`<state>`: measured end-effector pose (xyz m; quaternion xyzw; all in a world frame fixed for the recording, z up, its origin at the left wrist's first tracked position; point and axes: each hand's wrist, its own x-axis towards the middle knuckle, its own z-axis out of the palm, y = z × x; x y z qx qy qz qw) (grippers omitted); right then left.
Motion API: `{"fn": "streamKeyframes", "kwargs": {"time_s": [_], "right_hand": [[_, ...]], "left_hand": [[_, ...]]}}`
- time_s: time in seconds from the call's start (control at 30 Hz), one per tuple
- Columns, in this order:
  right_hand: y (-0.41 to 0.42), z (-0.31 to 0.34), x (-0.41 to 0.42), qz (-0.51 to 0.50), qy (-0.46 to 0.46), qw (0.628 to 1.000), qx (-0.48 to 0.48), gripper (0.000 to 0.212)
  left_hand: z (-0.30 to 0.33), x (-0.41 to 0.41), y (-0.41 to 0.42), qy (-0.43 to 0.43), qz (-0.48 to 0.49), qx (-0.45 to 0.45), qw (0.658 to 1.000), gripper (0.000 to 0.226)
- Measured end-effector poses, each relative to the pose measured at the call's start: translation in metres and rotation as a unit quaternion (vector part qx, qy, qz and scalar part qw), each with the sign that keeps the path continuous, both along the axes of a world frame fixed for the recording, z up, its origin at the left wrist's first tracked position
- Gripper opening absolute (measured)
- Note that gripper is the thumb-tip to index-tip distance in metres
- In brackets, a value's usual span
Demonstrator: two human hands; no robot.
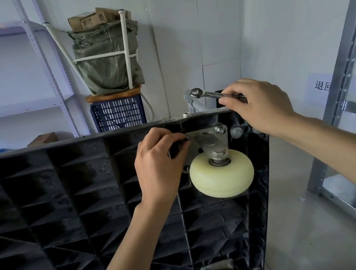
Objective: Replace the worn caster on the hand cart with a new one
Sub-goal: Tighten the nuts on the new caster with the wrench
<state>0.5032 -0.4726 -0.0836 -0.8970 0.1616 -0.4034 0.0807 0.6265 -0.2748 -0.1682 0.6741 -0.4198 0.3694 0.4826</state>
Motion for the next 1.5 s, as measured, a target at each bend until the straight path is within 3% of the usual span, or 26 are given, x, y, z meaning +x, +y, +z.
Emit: {"fn": "streamKeyframes", "kwargs": {"time_s": [0.23, 0.43, 0.57, 0.67, 0.77, 0.9, 1.03, 1.27, 1.4, 1.5], "right_hand": [[0.001, 0.001, -0.001, 0.002, 0.005, 1.000, 0.009, 0.022], [0.007, -0.002, -0.006, 0.021, -0.022, 0.999, 0.027, 0.019], [0.034, 0.007, -0.014, 0.126, -0.089, 0.987, 0.050, 0.012], [0.068, 0.022, -0.016, 0.201, -0.049, 0.978, 0.034, 0.013], [0.092, 0.027, -0.012, 0.254, -0.026, 0.966, 0.036, 0.014], [0.104, 0.027, -0.006, 0.266, -0.028, 0.963, 0.035, 0.014], [0.112, 0.025, -0.001, 0.278, -0.018, 0.959, 0.046, 0.013], [0.098, 0.028, -0.004, 0.247, 0.002, 0.969, 0.008, 0.011], [0.083, 0.026, -0.009, 0.190, 0.063, 0.974, -0.110, 0.015], [0.079, 0.021, -0.007, 0.174, 0.131, 0.956, -0.197, 0.023]], "left_hand": [[0.002, -0.004, 0.005, 0.014, -0.018, -0.005, 1.000, 0.036], [0.016, -0.013, 0.015, -0.002, -0.026, -0.039, 0.999, 0.017], [0.037, -0.028, 0.025, 0.074, -0.076, -0.083, 0.991, 0.021], [0.051, -0.043, 0.027, 0.178, -0.134, -0.121, 0.967, 0.026], [0.057, -0.051, 0.028, 0.225, -0.186, -0.152, 0.944, 0.018], [0.061, -0.057, 0.035, 0.283, -0.234, -0.194, 0.910, 0.015], [0.062, -0.050, 0.044, 0.307, -0.237, -0.211, 0.897, 0.016], [0.064, -0.033, 0.075, 0.257, -0.188, -0.168, 0.933, 0.017], [0.055, -0.022, 0.084, 0.254, -0.176, -0.121, 0.943, 0.019], [0.048, -0.013, 0.082, 0.263, -0.149, -0.076, 0.950, 0.018]]}}
